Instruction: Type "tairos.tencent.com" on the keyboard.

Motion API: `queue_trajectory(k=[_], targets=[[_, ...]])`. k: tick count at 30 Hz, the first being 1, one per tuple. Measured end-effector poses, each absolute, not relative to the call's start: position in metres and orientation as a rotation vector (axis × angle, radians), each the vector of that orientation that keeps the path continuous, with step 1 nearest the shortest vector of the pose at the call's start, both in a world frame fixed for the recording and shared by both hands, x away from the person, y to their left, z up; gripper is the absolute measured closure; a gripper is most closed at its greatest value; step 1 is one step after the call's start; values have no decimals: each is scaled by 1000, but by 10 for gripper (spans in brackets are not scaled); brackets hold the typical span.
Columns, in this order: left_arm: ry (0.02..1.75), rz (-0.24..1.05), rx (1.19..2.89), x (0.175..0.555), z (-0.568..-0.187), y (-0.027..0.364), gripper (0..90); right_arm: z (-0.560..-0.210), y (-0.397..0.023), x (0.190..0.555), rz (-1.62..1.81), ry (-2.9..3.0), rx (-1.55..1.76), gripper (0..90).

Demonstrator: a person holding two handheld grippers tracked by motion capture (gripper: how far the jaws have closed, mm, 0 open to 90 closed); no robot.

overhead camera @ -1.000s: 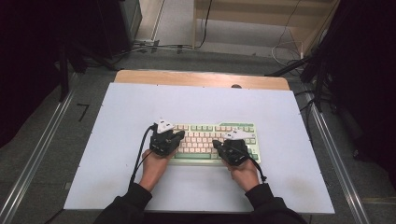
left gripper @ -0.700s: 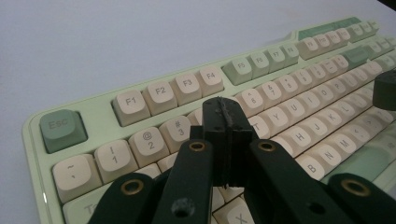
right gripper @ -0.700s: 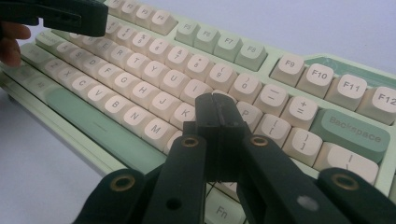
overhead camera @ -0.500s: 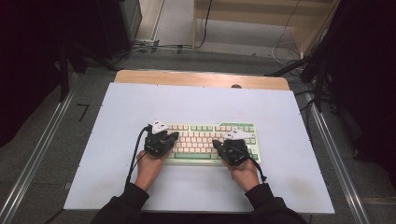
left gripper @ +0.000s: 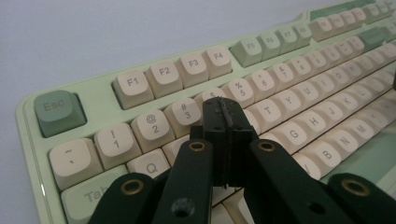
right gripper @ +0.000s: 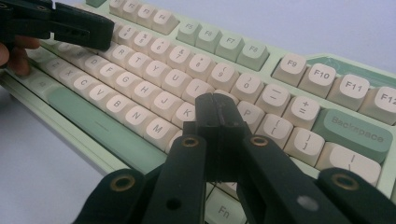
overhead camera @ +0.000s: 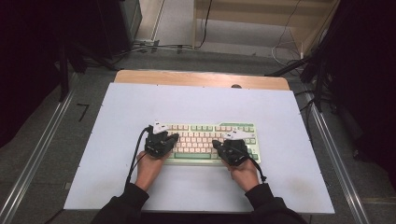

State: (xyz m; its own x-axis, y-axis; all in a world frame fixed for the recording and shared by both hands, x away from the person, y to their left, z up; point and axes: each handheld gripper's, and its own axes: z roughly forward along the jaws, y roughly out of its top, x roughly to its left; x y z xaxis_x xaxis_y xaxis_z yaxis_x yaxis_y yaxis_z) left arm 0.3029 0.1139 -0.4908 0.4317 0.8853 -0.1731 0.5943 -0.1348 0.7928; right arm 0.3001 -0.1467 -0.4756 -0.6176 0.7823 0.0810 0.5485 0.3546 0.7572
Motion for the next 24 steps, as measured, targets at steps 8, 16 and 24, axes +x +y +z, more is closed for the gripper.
queue_trajectory(k=[8,16,24], targets=[[1253,431,1823,300,-487,115,900,-477,-143,299,1134,2332,1171,875],[1252,434,1817,298,-486,115,900,-477,-138,301,1168,2347,1186,875],[1256,436,1812,298,-486,118,900,-479,-124,300,1166,2376,1146,875]])
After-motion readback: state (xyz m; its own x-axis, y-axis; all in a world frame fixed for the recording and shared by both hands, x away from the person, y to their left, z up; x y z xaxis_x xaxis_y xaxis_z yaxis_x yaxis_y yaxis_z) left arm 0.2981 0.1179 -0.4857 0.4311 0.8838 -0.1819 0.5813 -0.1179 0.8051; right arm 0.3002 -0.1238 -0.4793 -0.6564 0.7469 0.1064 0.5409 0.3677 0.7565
